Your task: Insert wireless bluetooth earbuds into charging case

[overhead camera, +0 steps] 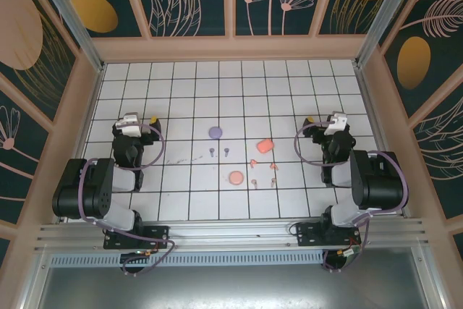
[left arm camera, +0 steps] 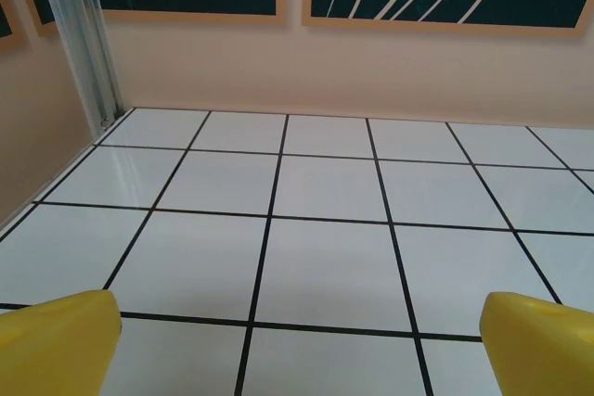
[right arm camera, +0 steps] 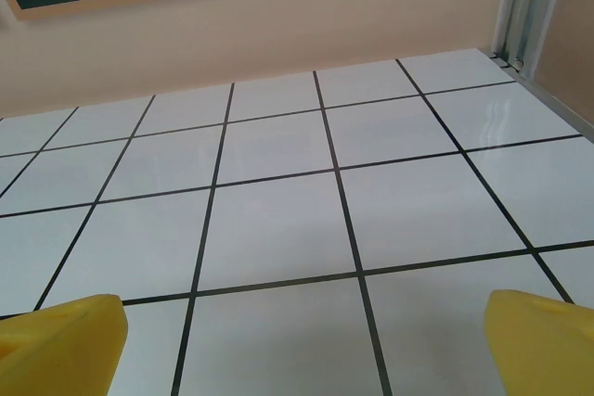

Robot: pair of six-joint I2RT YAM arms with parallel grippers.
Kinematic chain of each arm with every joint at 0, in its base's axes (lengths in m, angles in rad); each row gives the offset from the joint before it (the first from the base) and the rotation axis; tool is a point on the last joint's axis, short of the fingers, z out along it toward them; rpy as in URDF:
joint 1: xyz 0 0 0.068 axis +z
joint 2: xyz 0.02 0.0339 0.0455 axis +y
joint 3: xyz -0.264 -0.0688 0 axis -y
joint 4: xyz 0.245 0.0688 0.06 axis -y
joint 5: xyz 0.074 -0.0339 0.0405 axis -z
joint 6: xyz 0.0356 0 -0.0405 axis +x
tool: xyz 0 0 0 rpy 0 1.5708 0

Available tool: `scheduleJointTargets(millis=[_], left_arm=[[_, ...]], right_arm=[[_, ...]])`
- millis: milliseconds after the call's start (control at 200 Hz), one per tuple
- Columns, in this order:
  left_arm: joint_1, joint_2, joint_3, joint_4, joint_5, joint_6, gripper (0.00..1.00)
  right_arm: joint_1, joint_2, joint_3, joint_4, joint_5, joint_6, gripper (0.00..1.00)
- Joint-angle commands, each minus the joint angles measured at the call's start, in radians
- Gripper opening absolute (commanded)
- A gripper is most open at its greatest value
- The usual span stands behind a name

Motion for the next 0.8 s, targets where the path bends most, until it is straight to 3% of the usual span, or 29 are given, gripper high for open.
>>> scheduleJointTargets(millis=[0,796], left_arm=[[0.007,0.001,0.018,0.004,-0.002,-0.018,0.99],[0.007,0.009,0.038,-0.029,-0.019,-0.024,0.99]], right_arm=[[-0.004,-0.002,0.012,0.018,-0.017,0.001,0.99],[-0.014,-0.001,0.017,0.013,-0.033,0.007,0.99]])
